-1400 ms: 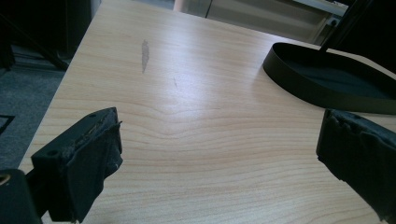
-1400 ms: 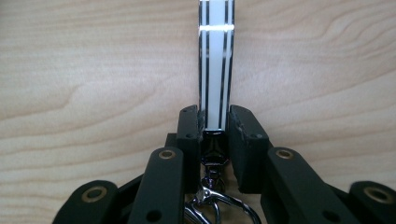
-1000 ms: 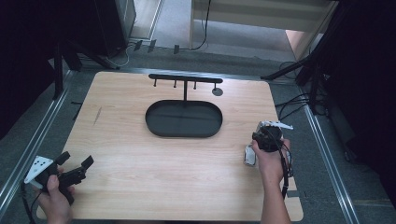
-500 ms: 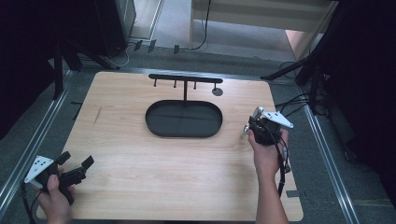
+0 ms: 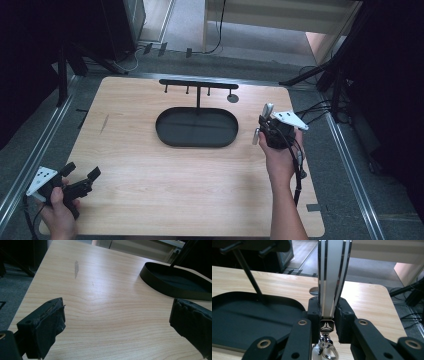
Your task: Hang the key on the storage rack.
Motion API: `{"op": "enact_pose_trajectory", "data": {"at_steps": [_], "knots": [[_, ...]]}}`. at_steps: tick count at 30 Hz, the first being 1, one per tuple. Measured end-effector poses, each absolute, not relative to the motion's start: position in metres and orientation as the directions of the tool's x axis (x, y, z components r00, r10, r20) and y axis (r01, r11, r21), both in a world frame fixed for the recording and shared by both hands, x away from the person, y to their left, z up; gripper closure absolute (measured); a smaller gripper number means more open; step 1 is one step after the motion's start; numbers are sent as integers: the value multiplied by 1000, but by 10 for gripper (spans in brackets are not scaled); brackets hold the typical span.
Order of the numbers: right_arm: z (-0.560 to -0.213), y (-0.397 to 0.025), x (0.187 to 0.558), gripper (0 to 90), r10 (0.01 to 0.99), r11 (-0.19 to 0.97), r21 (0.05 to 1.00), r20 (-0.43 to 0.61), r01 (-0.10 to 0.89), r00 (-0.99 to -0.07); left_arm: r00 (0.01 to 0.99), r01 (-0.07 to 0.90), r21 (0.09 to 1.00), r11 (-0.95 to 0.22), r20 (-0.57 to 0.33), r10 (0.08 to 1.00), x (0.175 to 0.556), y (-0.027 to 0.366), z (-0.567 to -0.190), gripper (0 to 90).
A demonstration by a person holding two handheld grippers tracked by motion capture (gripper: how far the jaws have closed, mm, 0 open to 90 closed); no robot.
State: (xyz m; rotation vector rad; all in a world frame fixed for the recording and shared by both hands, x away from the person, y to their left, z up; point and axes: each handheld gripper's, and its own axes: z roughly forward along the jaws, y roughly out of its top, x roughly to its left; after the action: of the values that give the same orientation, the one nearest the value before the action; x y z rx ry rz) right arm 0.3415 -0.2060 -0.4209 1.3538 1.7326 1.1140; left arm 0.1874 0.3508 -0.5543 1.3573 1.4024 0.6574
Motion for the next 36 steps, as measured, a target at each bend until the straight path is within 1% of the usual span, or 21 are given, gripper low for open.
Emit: {"op": "enact_pose_trajectory", "data": {"at_steps": [11, 16, 24, 28, 31, 36], "knots": [[-415, -171, 348, 771, 953, 133, 920, -17, 369, -302, 170, 378, 901, 214, -295, 940, 187, 351, -554, 1], [-417, -160, 352, 770, 954, 128, 919, -12, 374, -298, 170, 377, 901, 216, -296, 940, 188, 351, -554, 1], [-428, -136, 363, 770, 957, 135, 904, -12, 406, -290, 172, 376, 900, 220, -301, 938, 188, 351, -554, 1], [-433, -128, 367, 771, 946, 145, 899, -4, 412, -324, 173, 376, 900, 220, -301, 938, 188, 351, -554, 1], [-436, -122, 373, 771, 921, 156, 903, 14, 401, -390, 173, 374, 901, 219, -300, 938, 187, 351, -554, 2], [-443, -119, 386, 770, 908, 181, 887, 15, 424, -419, 174, 376, 901, 215, -297, 939, 187, 351, -554, 1]]}}
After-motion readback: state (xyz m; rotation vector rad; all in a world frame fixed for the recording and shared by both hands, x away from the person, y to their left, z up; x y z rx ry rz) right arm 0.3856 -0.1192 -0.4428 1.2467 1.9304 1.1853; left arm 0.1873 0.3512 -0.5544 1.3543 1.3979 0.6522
